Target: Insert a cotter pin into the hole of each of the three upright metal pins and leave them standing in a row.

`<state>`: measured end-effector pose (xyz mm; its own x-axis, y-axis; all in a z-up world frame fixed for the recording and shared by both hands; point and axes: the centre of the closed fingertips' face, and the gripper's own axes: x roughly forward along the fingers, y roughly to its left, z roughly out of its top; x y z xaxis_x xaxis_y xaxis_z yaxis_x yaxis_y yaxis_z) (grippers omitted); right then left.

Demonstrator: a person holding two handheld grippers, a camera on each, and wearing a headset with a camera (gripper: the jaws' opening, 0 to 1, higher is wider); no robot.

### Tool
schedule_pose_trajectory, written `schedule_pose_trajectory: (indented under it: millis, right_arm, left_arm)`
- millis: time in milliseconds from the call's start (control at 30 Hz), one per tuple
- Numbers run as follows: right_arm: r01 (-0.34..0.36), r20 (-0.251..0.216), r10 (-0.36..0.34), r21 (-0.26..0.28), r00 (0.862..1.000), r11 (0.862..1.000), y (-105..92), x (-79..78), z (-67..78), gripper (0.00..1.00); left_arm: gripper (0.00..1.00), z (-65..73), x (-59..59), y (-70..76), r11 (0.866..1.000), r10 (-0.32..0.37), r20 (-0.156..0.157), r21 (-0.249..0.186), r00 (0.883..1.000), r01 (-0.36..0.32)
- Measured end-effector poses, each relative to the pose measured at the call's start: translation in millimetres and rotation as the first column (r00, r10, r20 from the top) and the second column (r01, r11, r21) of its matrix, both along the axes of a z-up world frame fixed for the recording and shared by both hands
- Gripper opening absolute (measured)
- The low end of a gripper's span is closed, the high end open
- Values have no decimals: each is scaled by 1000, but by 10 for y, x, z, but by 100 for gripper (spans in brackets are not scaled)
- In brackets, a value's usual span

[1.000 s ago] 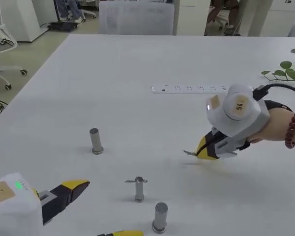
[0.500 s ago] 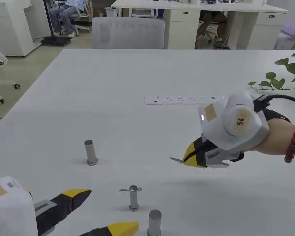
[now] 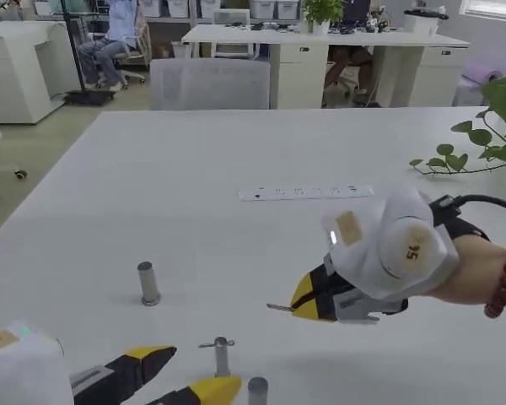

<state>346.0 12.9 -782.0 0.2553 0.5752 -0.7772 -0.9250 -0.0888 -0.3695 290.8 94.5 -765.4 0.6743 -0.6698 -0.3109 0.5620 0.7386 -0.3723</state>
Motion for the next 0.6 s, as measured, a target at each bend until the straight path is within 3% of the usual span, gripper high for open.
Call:
schedule_pose_trajectory:
  millis: [233,600]
  right_arm:
    - [-32,9,32,17,999,999,87,-178,15,2]
    - [-82,14,81,30,997,996,203,-428,15,2]
  left_arm:
    - [39,37,-19,-100,996,-6,-44,-91,999,2]
    - [28,-8,-26,-210,986,-5,-124,-165,992,-15]
